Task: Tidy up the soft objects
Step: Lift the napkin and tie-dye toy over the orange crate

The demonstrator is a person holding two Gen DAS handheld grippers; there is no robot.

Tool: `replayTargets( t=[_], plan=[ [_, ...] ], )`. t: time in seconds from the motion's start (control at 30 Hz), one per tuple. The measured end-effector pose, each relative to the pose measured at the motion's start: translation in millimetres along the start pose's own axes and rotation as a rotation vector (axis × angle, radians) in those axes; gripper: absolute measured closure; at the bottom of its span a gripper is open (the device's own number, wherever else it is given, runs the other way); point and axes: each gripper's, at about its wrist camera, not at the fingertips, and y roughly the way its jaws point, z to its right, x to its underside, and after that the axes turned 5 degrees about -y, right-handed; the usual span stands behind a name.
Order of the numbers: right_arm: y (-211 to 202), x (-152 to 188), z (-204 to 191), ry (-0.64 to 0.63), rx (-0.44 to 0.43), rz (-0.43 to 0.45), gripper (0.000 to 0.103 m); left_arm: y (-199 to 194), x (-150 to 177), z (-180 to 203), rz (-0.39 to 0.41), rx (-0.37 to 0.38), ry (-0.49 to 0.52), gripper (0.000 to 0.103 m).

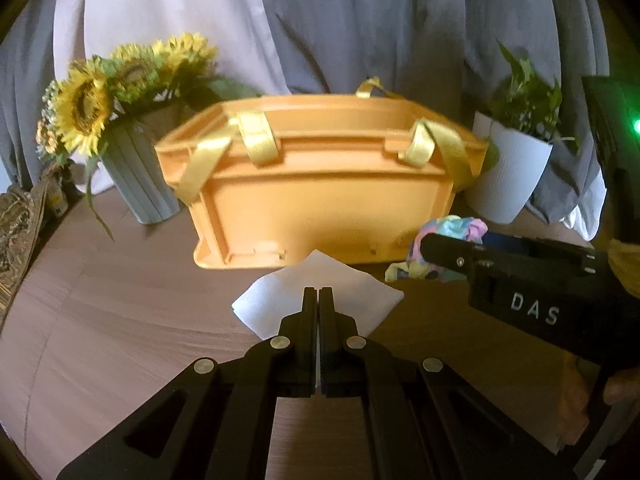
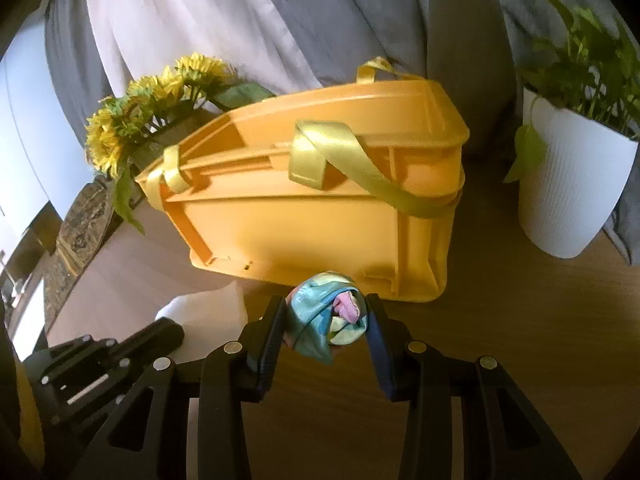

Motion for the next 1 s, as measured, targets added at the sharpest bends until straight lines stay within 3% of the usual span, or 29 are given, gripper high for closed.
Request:
replayTargets(
  t=[1.0],
  plan=[
    [-70,-42,-43,0.024,0.082,0.173,0.062,-70,-72,-28,0.217,0.078,0.052,0.100]
  ],
)
